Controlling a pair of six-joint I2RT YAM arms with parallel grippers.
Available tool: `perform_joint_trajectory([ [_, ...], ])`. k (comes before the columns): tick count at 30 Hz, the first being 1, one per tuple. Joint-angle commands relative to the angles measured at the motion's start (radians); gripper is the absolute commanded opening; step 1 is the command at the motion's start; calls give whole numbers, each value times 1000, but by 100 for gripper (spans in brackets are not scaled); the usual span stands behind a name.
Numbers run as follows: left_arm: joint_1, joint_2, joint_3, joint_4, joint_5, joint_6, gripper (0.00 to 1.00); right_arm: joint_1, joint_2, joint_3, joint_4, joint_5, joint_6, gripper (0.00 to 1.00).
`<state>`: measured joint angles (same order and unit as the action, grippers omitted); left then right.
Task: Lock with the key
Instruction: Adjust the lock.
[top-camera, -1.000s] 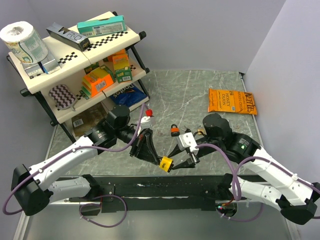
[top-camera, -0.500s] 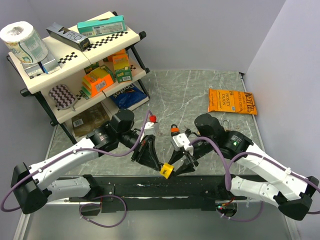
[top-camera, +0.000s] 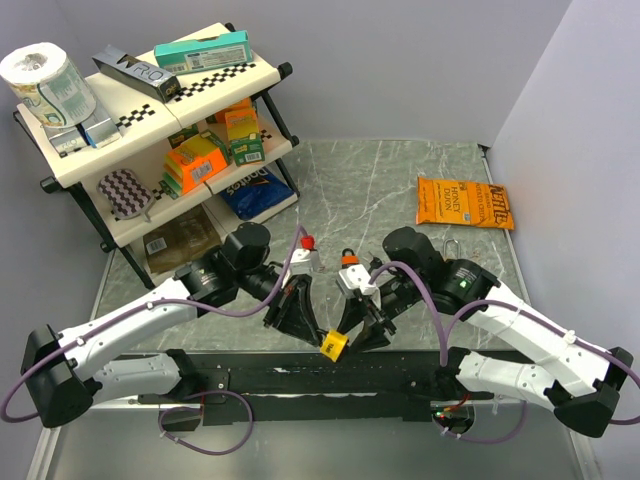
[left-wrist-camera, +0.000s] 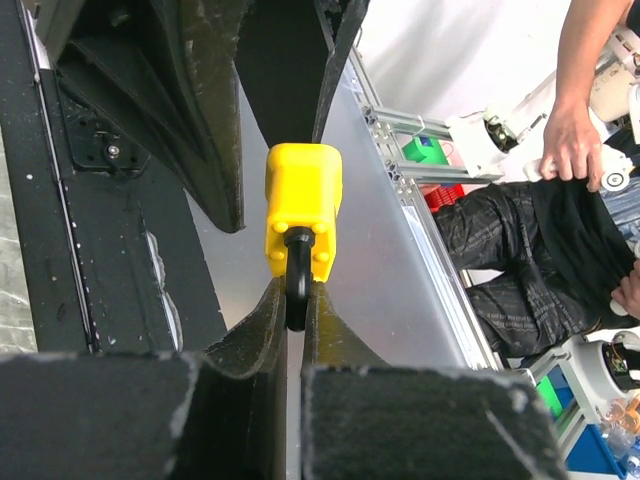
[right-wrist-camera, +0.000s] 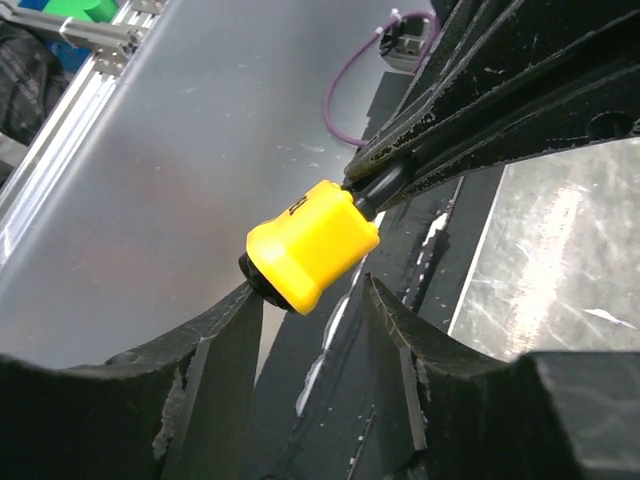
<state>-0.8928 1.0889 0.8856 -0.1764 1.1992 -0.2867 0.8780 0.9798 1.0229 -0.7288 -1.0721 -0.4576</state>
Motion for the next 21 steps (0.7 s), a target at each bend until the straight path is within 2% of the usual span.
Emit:
perform_joint_trajectory([
  [1, 3, -1, 6, 69, -7, 4, 1, -50, 14, 69, 332, 172, -59, 52],
  [5, 145, 0, 64, -101, -6, 156, 1, -79, -29, 59, 173, 176, -116, 75],
  [8, 208, 12, 127, -280, -12, 329, 1, -100, -49, 40, 112, 211, -86, 83],
  [9, 219, 23, 142, -319, -21, 401, 1, -123, -49, 33, 102, 227, -60, 84],
  [12, 239, 49, 188, -411, -55, 477, 1, -209, -33, 25, 108, 180, 60, 87],
  [21, 241, 69, 204, -334, -148, 426, 1, -223, 66, 26, 216, 139, 263, 91],
])
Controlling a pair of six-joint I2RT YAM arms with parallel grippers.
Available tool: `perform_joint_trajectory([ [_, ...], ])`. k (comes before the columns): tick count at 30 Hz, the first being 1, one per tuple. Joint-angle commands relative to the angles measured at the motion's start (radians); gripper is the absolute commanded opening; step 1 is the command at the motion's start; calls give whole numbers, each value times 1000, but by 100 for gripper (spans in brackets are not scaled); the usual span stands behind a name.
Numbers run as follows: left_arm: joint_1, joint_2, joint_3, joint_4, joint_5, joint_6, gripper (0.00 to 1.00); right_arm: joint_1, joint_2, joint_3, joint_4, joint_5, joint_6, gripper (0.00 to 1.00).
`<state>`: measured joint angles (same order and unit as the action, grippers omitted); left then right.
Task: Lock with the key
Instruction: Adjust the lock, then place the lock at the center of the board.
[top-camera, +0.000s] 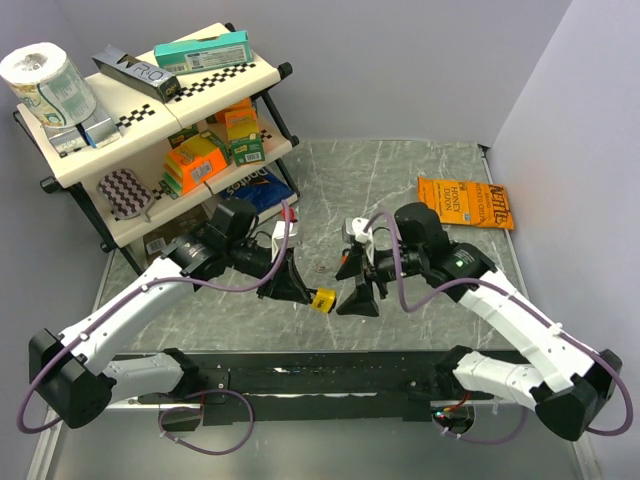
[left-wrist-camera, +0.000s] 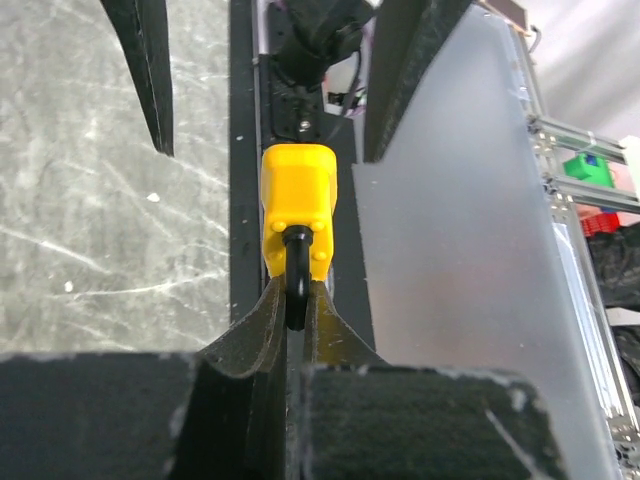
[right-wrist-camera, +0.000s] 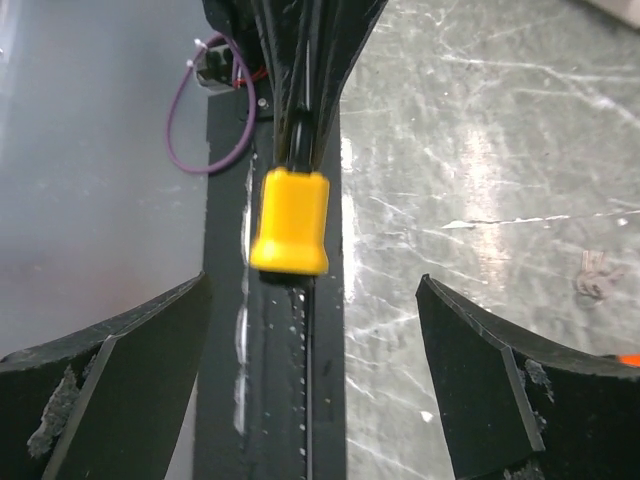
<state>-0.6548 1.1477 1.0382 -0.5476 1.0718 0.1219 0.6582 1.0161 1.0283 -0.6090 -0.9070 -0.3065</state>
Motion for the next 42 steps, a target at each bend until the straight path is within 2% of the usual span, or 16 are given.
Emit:
perform_joint_trajectory([
  [1, 3, 14, 49, 41, -29, 12, 1, -2, 36, 22, 115, -27, 118, 92],
  [6, 3, -8, 4, 119, -42, -50, 1, 1, 70, 13, 170, -41, 145, 91],
  [12, 3, -11, -4, 164, -55, -87, 1, 20, 116, 3, 196, -47, 133, 81],
  [20, 12, -16, 0, 163, -72, -87, 1, 21, 127, -1, 195, -43, 109, 44],
  [21, 18, -16, 0, 164, -78, -91, 1, 21, 128, 1, 186, -41, 103, 31],
  [22, 24, -17, -1, 179, -93, -99, 1, 21, 127, 4, 183, -40, 95, 23],
  [23, 30, -19, -10, 192, -105, -144, 4, 21, 128, 4, 181, -40, 92, 13],
  [24, 44, -20, -16, 207, -117, -174, 20, 21, 127, 7, 187, -38, 96, 0],
  [26, 63, -23, -29, 244, -165, -264, 41, 15, 128, 12, 195, -15, 104, 0],
  [27, 85, -23, -30, 253, -177, -295, 59, 5, 131, 15, 198, -3, 115, 0],
  [30, 133, -29, -43, 313, -268, -491, 79, -20, 131, 21, 250, 65, 176, 0],
  [33, 153, -32, -50, 359, -340, -698, 90, -45, 130, 18, 327, 169, 259, 0],
  [34, 153, -28, -56, 368, -355, -800, 91, -48, 128, 10, 347, 204, 277, 0],
  [36, 155, -19, -61, 399, -345, -888, 96, -48, 128, 6, 399, 288, 347, 0],
  [37, 155, -10, -73, 414, -354, -985, 97, -48, 130, 10, 411, 316, 374, 0],
  [42, 153, 9, -96, 449, -423, -1157, 96, -31, 151, 33, 446, 407, 538, 0],
])
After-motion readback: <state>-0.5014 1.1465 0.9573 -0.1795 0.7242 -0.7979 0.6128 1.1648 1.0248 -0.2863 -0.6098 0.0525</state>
